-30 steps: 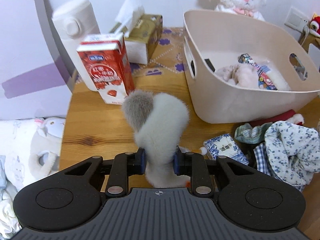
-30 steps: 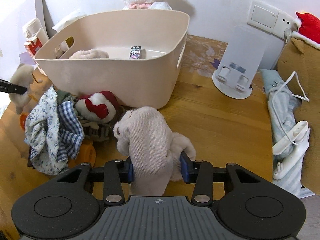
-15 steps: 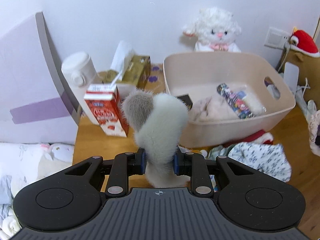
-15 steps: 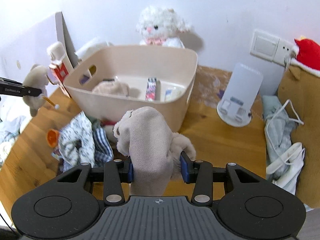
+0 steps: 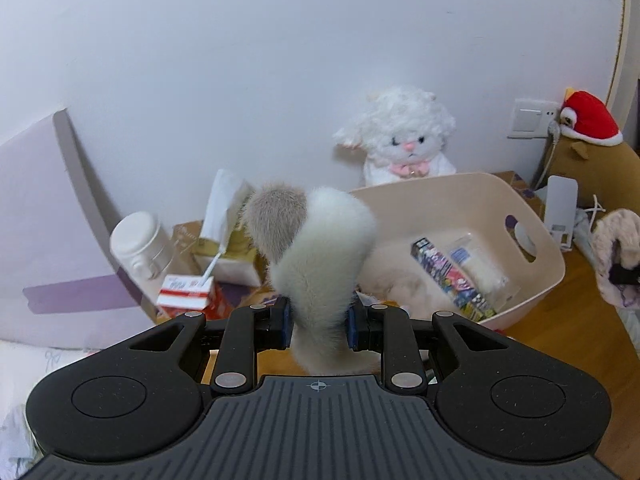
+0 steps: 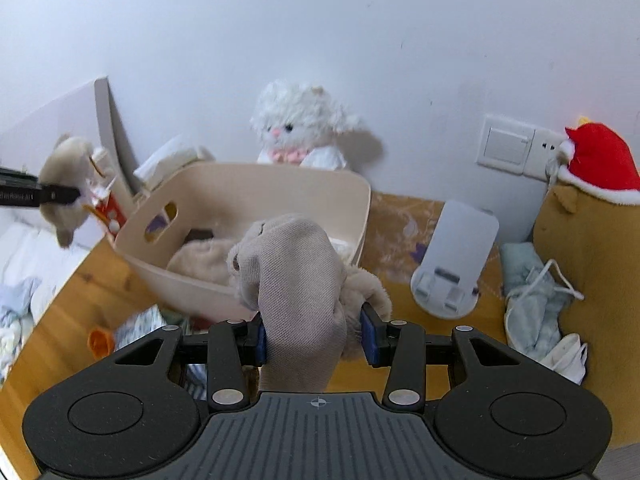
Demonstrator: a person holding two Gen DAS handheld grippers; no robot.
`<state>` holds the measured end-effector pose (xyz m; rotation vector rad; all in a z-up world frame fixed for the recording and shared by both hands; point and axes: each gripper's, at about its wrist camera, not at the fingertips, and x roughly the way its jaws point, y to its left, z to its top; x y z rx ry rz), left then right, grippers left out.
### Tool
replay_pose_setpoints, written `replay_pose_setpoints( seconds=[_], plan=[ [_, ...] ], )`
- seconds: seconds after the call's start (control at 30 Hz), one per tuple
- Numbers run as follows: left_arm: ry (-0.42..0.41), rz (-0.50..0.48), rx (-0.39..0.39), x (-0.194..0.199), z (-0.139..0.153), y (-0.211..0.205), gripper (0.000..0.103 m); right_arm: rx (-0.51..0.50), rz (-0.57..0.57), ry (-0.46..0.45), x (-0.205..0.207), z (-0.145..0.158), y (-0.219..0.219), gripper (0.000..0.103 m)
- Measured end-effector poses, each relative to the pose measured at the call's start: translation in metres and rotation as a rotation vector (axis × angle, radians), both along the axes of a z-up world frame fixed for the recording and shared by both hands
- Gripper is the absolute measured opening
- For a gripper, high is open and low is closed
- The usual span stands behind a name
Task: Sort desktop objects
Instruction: 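Carry the white toy and pink cloth into the beige basket and release both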
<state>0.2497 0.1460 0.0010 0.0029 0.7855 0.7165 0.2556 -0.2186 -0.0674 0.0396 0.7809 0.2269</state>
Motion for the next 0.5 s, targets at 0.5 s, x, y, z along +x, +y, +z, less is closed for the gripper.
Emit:
replay_pose_setpoints(
  seconds=[0.5],
  plan=[
    [-0.014,-0.112,0.017,0.066,-0.010,-0.001,0.025,0.029,-0.079,-0.051,0.050,0.010,0.025,0.041]
  ],
)
